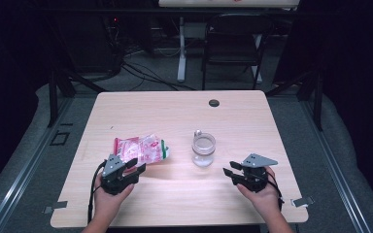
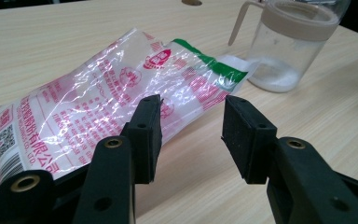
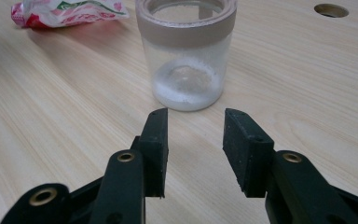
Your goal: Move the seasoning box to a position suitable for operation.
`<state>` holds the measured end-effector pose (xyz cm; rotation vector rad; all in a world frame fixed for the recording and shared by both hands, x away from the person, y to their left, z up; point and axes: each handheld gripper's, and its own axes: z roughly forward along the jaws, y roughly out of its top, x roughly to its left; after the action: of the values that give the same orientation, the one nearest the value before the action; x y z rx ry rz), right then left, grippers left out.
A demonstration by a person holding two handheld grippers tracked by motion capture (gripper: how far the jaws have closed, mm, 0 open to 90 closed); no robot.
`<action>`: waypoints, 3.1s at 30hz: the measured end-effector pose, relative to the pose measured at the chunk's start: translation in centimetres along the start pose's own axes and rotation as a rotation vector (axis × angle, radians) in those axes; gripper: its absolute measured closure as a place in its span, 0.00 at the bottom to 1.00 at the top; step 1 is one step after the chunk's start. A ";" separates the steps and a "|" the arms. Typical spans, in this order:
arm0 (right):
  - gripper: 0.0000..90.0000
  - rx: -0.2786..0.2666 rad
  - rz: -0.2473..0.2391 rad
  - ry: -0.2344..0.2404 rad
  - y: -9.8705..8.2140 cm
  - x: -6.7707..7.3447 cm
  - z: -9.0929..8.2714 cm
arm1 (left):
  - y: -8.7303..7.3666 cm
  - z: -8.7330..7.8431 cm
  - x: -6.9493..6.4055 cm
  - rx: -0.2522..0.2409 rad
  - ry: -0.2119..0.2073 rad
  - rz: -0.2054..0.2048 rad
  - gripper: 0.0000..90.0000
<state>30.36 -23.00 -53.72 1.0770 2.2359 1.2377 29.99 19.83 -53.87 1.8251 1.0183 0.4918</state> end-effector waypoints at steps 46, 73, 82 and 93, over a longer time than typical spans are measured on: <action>0.96 -0.067 0.007 -0.035 5.2 -3.4 6.1 | 7.4 13.8 -9.1 0.150 0.033 0.010 1.00; 1.00 0.009 -0.056 -0.005 3.8 -0.2 3.9 | 6.2 11.6 -8.8 0.178 -0.091 0.023 1.00; 1.00 0.028 -0.056 0.044 3.1 3.2 2.1 | 5.5 9.9 -7.8 0.169 -0.167 0.116 1.00; 0.91 0.030 -0.088 0.104 2.5 4.5 1.5 | 5.0 9.2 -6.9 0.155 -0.184 0.118 0.97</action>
<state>29.56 -17.95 -52.27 0.9345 2.3594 1.2536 34.64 8.16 -53.07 2.0356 0.8462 0.3143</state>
